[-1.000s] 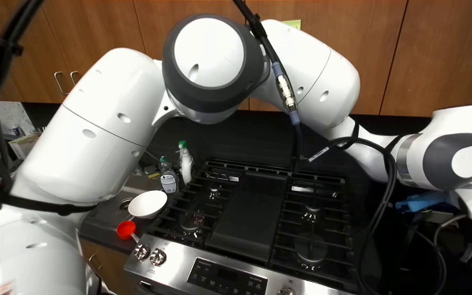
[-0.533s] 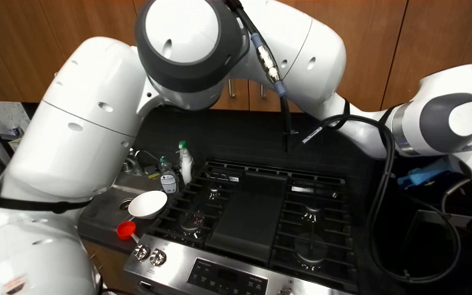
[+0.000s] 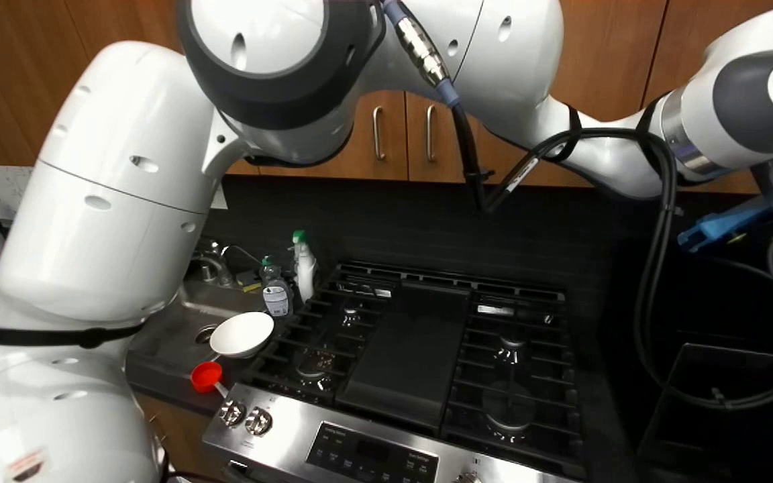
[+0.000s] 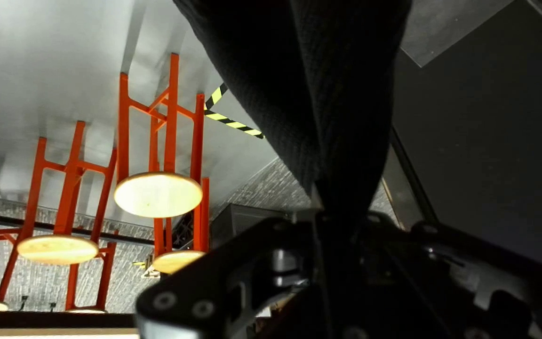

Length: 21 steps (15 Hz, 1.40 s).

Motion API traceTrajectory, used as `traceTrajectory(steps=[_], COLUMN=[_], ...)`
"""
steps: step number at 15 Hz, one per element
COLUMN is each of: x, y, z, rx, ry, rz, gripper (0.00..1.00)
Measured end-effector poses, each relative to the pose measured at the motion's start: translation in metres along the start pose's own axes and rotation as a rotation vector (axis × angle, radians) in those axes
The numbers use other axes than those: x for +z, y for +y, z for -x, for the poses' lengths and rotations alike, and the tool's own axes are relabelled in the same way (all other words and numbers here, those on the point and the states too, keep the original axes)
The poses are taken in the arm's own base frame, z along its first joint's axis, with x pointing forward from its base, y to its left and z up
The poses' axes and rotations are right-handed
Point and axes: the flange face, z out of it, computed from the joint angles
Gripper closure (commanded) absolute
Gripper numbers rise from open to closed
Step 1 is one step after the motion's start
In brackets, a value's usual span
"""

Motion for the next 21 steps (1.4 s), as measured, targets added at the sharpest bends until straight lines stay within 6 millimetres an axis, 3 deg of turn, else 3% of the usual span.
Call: traceTrajectory(steps=[2, 4, 10, 13, 18, 21], x=[-0.022, -0.027, -0.008, -0.011, -0.057, -0.094], y=[-0.009, -0.011, -0.006, -0.012, -0.040, -0.059], z=[-0.003, -0.001, 0.006, -0.007, -0.053, -0.056], rx=[0.004, 0.004, 0.005, 0.037, 0.078, 0.013], ry=[0.012, 0.012, 0.005, 0.003, 0.028, -0.006], rz=[-0.020, -0.024, 0.010, -0.013, -0.178, -0.335], gripper=[0.97, 0.99, 0.99, 0.99, 0.99, 0.99])
